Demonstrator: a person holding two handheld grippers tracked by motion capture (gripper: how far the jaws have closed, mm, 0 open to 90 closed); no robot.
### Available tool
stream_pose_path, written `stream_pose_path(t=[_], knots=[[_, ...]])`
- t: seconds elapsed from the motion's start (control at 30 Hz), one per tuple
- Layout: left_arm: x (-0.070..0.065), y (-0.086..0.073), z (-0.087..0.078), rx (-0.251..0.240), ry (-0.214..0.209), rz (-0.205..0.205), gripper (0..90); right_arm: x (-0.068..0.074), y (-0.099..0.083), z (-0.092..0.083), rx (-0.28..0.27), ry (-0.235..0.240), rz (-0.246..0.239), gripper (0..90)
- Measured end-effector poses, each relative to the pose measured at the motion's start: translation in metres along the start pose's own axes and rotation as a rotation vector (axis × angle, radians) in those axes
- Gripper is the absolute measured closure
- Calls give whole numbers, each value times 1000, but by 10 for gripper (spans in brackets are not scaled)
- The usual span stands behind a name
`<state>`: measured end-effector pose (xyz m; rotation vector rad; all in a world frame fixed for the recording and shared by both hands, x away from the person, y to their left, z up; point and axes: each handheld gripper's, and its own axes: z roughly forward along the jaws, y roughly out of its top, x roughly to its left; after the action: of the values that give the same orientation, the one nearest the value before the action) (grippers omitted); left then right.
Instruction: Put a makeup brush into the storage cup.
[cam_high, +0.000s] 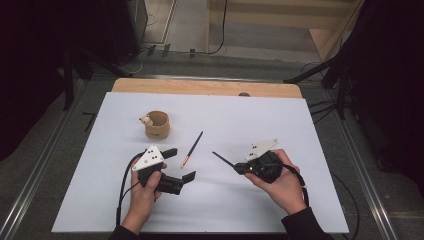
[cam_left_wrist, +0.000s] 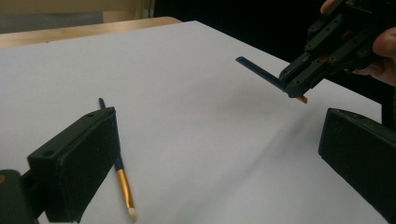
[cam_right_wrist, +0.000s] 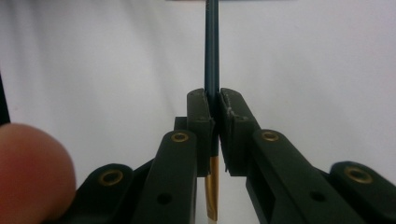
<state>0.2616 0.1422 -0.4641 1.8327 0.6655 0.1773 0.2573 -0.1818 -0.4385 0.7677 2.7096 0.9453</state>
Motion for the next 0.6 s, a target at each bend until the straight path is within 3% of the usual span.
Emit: stream_pose_path(t=[0.07, 0.13, 0.3, 0.6], knots=[[1, 0, 1, -6, -13, -8, 0, 3, 2, 0, -1, 1, -11, 851], [2, 0, 0, -18, -65, -25, 0, 5, 3, 0, -4, 11, -18, 851], [-2, 0, 3, 4, -118, 2, 0, 8, 7, -3, -25, 33, -42, 851], [-10, 2, 9, 32, -116, 19, 99, 17, 14, -3, -30, 54, -96, 850]])
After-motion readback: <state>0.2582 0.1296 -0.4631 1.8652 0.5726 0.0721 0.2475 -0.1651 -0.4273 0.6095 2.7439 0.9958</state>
